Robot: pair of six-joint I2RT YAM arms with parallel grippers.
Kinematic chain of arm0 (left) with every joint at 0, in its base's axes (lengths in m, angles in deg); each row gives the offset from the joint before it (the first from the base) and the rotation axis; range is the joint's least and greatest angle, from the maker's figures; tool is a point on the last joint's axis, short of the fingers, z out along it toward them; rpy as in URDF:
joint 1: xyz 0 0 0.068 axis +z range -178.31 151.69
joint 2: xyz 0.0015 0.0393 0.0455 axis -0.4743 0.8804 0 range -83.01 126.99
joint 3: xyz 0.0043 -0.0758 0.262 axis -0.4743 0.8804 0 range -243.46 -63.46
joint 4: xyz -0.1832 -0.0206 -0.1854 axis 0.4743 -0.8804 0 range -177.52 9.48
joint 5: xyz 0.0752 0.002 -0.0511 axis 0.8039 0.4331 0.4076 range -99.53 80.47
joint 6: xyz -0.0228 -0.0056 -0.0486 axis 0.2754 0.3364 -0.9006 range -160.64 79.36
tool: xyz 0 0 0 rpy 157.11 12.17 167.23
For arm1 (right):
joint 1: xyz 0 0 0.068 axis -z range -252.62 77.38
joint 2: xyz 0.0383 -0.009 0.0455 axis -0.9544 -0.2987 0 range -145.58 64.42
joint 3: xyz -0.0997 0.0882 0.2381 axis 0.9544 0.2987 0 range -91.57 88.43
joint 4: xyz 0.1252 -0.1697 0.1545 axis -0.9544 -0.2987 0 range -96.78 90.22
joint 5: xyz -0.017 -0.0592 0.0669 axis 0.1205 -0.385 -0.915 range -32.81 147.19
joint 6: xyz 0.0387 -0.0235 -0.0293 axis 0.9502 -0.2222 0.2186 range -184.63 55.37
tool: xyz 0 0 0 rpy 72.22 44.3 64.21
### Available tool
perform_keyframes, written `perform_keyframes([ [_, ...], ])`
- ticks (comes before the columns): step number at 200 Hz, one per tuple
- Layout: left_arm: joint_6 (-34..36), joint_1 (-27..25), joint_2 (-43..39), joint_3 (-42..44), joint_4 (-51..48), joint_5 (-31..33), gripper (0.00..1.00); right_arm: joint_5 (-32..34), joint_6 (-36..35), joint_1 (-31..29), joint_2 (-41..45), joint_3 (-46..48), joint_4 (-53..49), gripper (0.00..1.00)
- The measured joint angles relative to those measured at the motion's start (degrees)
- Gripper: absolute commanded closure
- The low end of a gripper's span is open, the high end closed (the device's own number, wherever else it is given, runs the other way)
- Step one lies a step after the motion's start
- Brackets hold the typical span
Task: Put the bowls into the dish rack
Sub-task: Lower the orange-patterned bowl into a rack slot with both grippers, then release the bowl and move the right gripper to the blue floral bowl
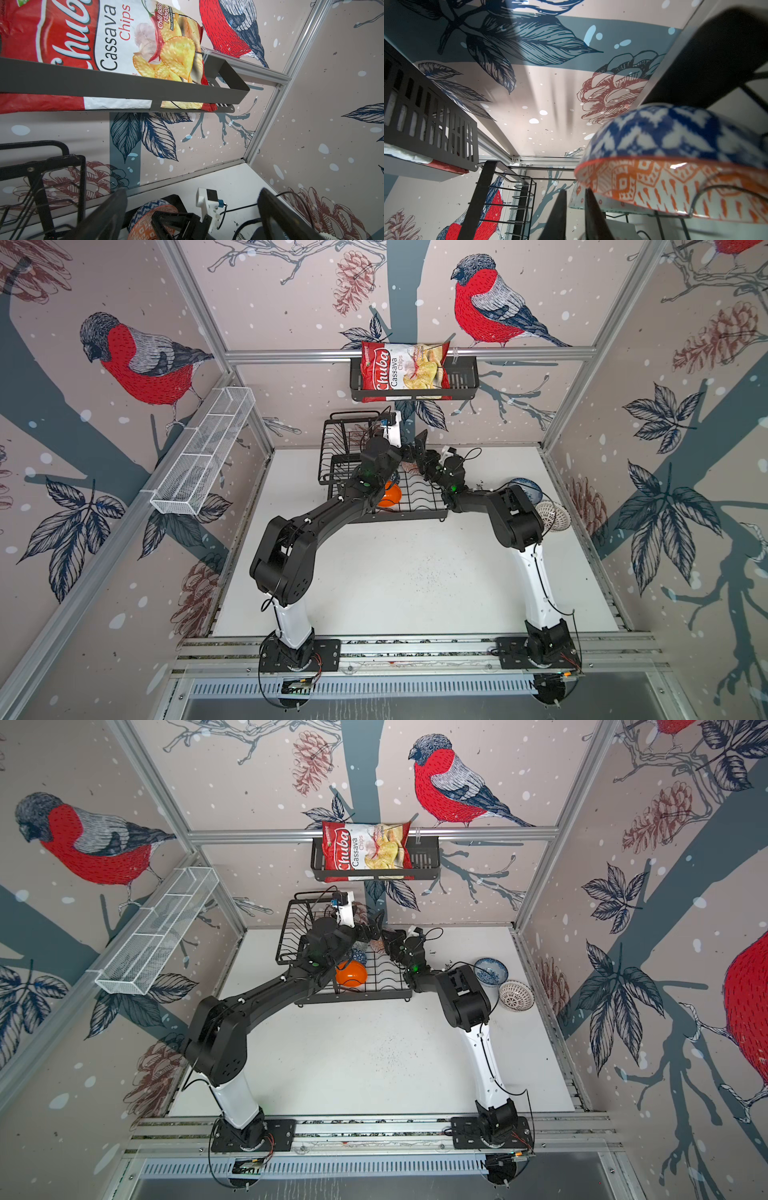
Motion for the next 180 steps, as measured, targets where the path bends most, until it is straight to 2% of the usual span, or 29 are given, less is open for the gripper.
perform_keyframes([
  [52, -0.04, 0.02, 0.07, -0.02, 0.0, -0.02, 0.02, 0.0, -2.43, 0.0, 2.32, 1.11, -0.39, 0.8],
  [97, -0.07, 0.02, 0.07, -0.02, 0.0, 0.0, 0.02, 0.0, -2.89, 0.31, 6.16, 5.16, -0.52, 0.72],
  [138, -0.13, 0.02, -0.22, 0.46, 0.0, -0.2, 0.02, 0.07, -7.13, 1.55, 15.37, 11.13, -3.32, 0.57],
  [180, -1.05, 0.02, -2.25, 2.25, 1.42, -0.72, 0.02, 4.33, -18.93, 3.08, 26.62, 11.8, -18.23, 0.35],
])
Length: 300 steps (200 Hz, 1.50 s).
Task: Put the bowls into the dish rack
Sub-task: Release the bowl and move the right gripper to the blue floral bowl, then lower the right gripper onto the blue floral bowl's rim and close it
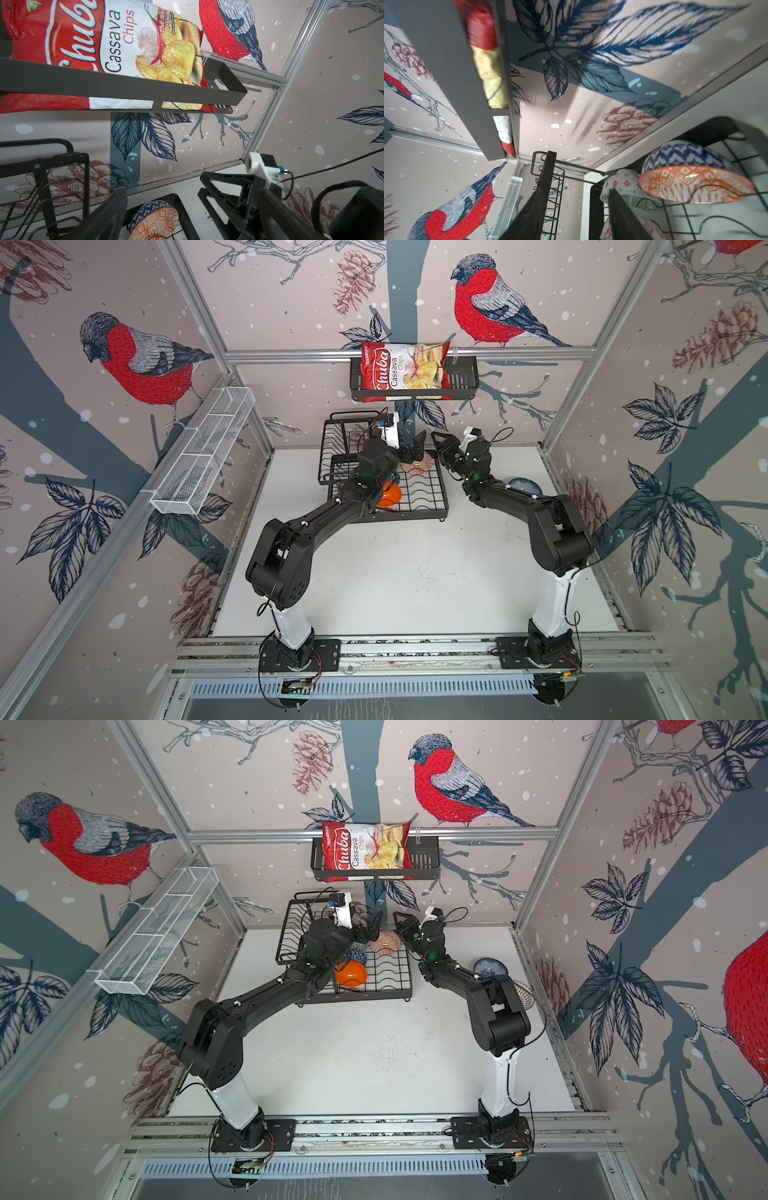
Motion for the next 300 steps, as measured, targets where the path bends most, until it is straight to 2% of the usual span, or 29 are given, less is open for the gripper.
perform_keyframes([
  [38, -0.66, -0.22, 0.22, -0.22, 1.14, -2.43, 0.02, 6.71, -9.88, 3.37, 6.47, 0.09, -14.6, 0.05],
  [50, -1.57, -0.7, 1.33, -1.36, 1.2, -2.99, 0.02, 8.2, -12.44, 5.01, 7.58, -0.02, -18.53, 0.0],
  [98, -1.51, -4.24, 5.84, -7.1, -0.37, -5.22, 0.02, 16.55, -22.64, 9.29, 7.72, -4.83, -36.65, 0.0],
  [131, -1.44, -5.35, 8.85, -10.95, -2.95, -5.55, 0.02, 27.39, -29.35, 10.29, 5.4, -7.69, -46.75, 0.01],
  [152, -1.55, -5.57, 9.81, -12.04, -4.39, -5.9, 0.02, 31.54, -32.5, 12.22, 3.52, -8.46, -52.28, 0.0],
  [175, -1.9, -5.62, 10.64, -12.9, -5.27, -6.71, 0.02, 35.45, -34.69, 13.9, 1.29, -9.46, -56.74, 0.04],
  [188, -2.08, -5.64, 10.97, -13.25, -5.49, -6.73, 0.02, 36.22, -35.95, 14.67, 0.28, -9.42, -58.51, 0.1],
  [246, -3.32, -5.73, 13.53, -15.98, -7.43, -8.09, 0.02, 33.46, -37.75, 16.72, -4.96, -10.21, -59.93, 0.35],
  [300, -3.32, -5.84, 13.81, -16.2, -7.96, -8.04, 0.02, 30.84, -38.77, 16.74, -9.09, -11.69, -61.22, 0.65],
])
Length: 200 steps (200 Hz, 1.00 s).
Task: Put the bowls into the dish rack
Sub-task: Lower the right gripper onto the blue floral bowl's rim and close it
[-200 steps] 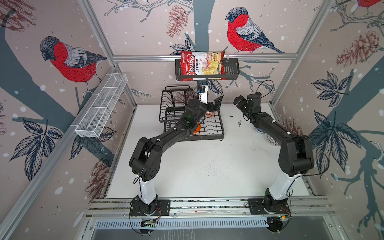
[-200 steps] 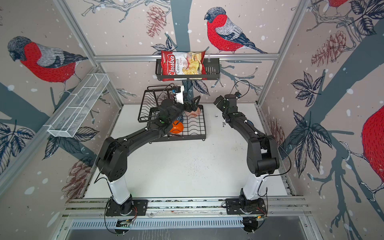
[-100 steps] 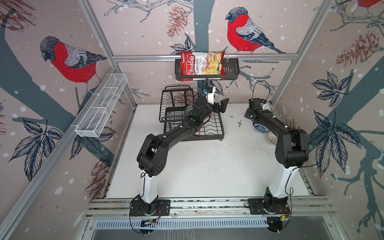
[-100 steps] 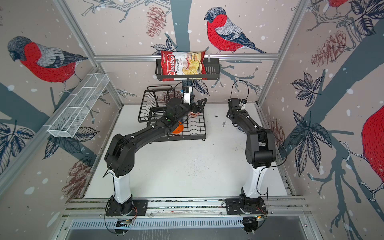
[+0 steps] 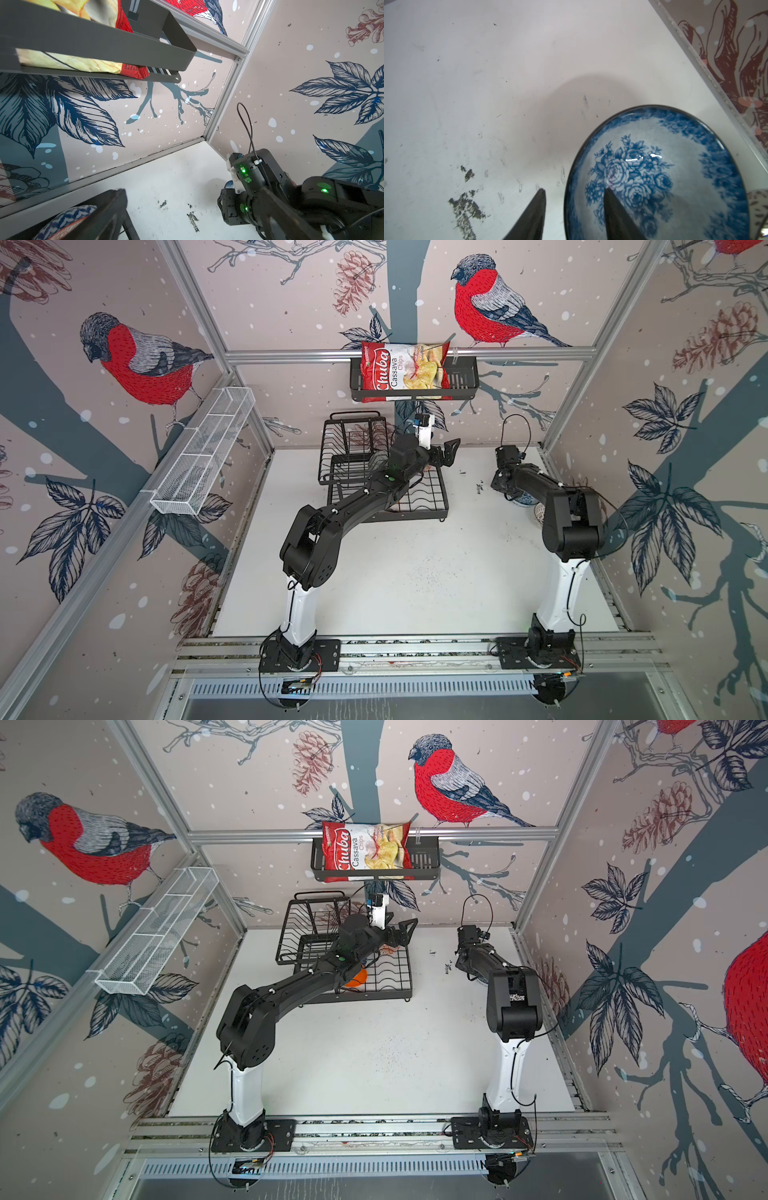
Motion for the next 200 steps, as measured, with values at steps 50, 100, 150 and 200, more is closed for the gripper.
perform_keyframes([
  [50, 0.02, 0.0, 0.0, 0.0, -0.07, 0.15, 0.02, -1.25, -1.68, -1.95, -1.57, -2.25, -0.74, 0.92],
  [100, 0.42, 0.0, -0.07, 0.0, -0.09, 1.2, 0.02, -6.14, -4.15, -4.92, -1.38, -4.24, 0.72, 0.98],
  [150, 0.46, 0.17, -0.11, 0.02, -0.11, 1.38, 0.02, -10.62, -6.21, -9.03, -5.01, -9.92, 0.68, 0.89],
  [200, 0.46, 0.37, -0.11, 0.09, -0.13, 1.46, 0.02, -15.1, -6.1, -10.14, -4.46, -9.16, -0.72, 0.72],
])
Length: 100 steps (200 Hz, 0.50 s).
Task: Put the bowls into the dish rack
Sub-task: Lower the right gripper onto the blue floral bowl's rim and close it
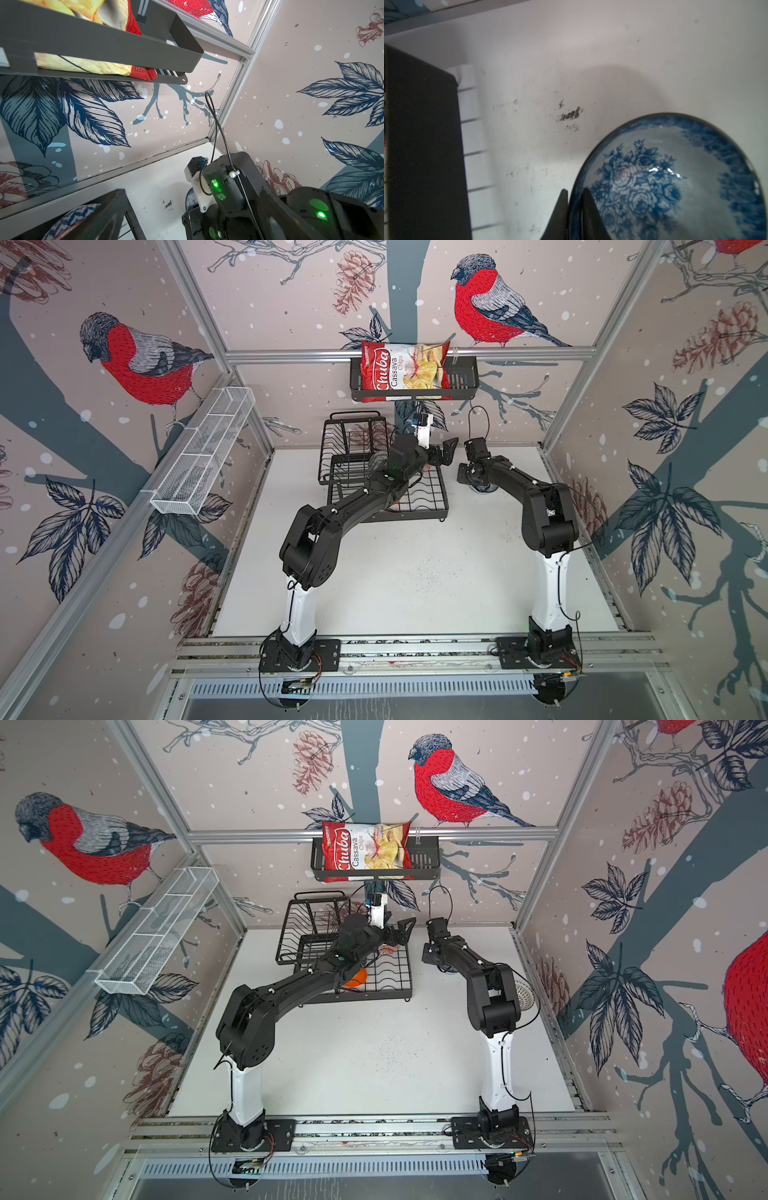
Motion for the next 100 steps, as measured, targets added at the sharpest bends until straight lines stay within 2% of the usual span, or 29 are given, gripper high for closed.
perform_keyframes([
  [37, -0.02, 0.24, 0.46, -0.74, -1.2, 0.02, 0.02, -1.86, 0.87, 2.69, 7.19, 6.08, 1.77, 0.5],
  [60, -0.02, 0.26, 1.11, -1.22, -2.05, -0.02, 0.02, -2.6, 1.9, 4.92, 12.04, 10.64, 4.44, 0.41],
  [100, -0.02, 0.26, 3.04, -4.31, -4.28, -0.66, 0.02, -1.81, 3.37, 9.46, 14.32, 14.6, 6.43, 0.4],
])
